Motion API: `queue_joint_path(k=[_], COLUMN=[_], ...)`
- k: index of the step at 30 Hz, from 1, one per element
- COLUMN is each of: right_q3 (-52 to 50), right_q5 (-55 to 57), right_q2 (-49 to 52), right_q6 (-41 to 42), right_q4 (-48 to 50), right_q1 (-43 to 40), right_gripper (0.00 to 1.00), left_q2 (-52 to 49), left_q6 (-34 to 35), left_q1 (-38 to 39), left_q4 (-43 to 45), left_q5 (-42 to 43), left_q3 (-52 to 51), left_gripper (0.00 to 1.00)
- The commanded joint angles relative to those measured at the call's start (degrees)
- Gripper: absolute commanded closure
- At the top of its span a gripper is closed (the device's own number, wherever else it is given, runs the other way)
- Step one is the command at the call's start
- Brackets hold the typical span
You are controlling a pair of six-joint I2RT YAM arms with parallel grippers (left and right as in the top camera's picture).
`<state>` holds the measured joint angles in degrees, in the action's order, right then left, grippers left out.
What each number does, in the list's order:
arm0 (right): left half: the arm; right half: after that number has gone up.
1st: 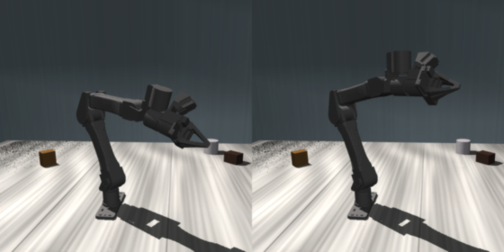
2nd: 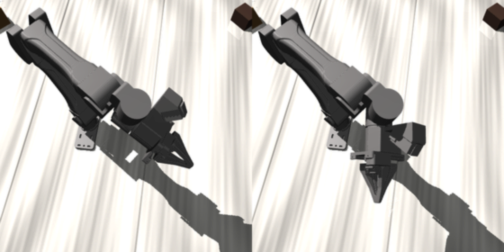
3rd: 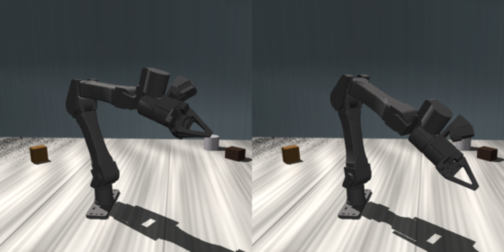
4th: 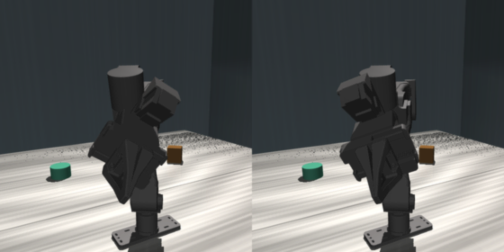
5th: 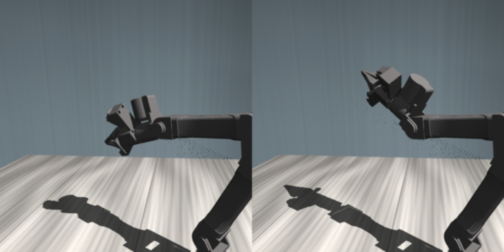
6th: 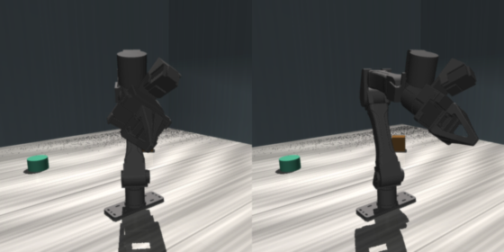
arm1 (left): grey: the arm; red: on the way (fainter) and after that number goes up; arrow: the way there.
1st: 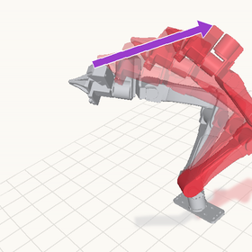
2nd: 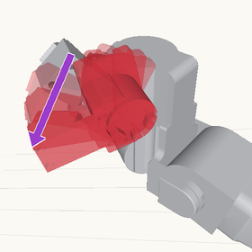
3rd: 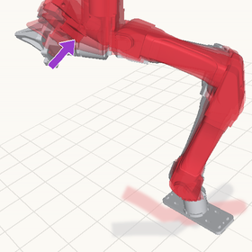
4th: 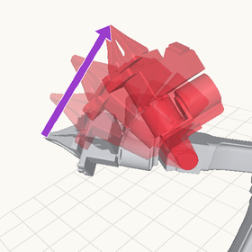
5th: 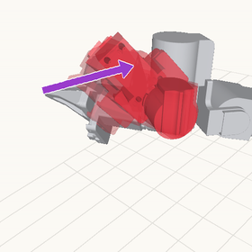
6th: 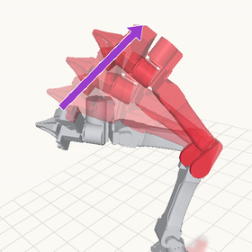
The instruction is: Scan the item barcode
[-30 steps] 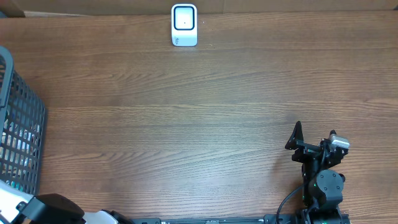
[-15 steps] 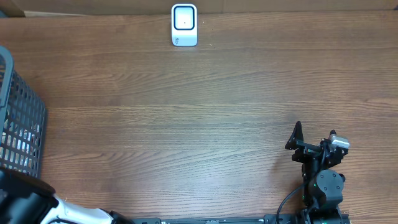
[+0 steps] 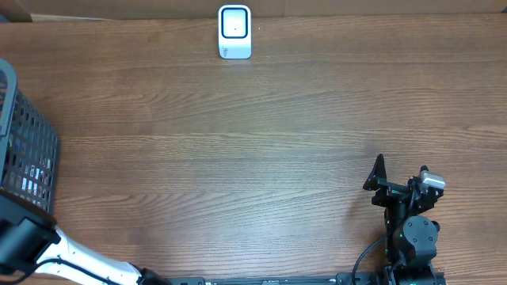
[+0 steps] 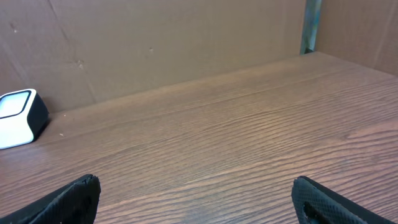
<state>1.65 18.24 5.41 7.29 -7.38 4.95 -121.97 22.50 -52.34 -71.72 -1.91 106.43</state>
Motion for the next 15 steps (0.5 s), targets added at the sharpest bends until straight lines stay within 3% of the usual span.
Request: queue_joint_path(k=[1, 3, 15], right_q3=[0.6, 0.6, 0.6], right_q5=[0.1, 0.1, 0.1], right_q2=[-0.1, -0.1, -0.1], right_q6=[0.1, 0.1, 0.1], right_q4=[0.2, 0.2, 0.2], right_q1=[-0.2, -0.2, -0.2], right_gripper=[0.00, 0.00, 0.00], left_q2=[-3.3, -4.5, -10.0], left_q6=[-1.2, 0.0, 0.3], left_q1=[2.6, 3.3, 3.6], left_q4=[0.5, 0.7, 1.2], left_q5=[-2.4, -4.9, -7.7], left_q3=[-0.3, -0.3, -0.3], left_gripper=[0.07, 0.00, 0.04])
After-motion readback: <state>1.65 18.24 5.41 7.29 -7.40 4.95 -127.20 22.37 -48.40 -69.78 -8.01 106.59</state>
